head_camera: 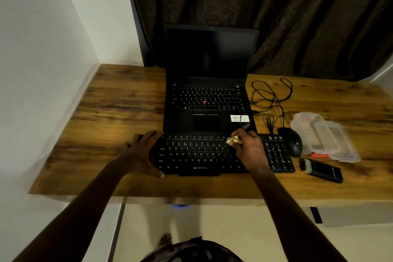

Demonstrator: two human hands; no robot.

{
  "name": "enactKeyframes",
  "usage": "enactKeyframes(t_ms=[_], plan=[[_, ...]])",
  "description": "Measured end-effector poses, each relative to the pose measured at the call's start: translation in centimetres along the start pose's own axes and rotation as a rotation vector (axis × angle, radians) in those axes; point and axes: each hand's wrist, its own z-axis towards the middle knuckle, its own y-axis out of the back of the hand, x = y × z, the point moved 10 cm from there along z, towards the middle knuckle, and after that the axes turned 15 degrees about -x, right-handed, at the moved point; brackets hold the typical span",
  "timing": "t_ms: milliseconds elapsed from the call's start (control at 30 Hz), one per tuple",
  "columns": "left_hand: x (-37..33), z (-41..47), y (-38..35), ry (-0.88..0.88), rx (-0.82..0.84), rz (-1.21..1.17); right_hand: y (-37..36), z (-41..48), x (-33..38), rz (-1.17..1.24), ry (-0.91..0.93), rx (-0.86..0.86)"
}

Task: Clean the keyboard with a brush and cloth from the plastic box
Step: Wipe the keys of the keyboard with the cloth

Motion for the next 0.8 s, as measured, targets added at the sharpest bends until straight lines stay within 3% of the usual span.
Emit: enactKeyframes(t_ms=[267,567,800], plan=[[0.0,0.0,0.2,0.003,0.008,0.033,-1.8,-1.6,2.1,0.016,-0.077,0.011],[-0.4,-0.1,0.4,-0.019,-0.019,0.004,0.3,-2.2,-2.4,-0.056,-0.222,-0.096],[-0.7,-0.1,0.6,-0.04,-0.032,-0.01,-2.8,-4.2,3.2,0.14,-0.26,-0.021]])
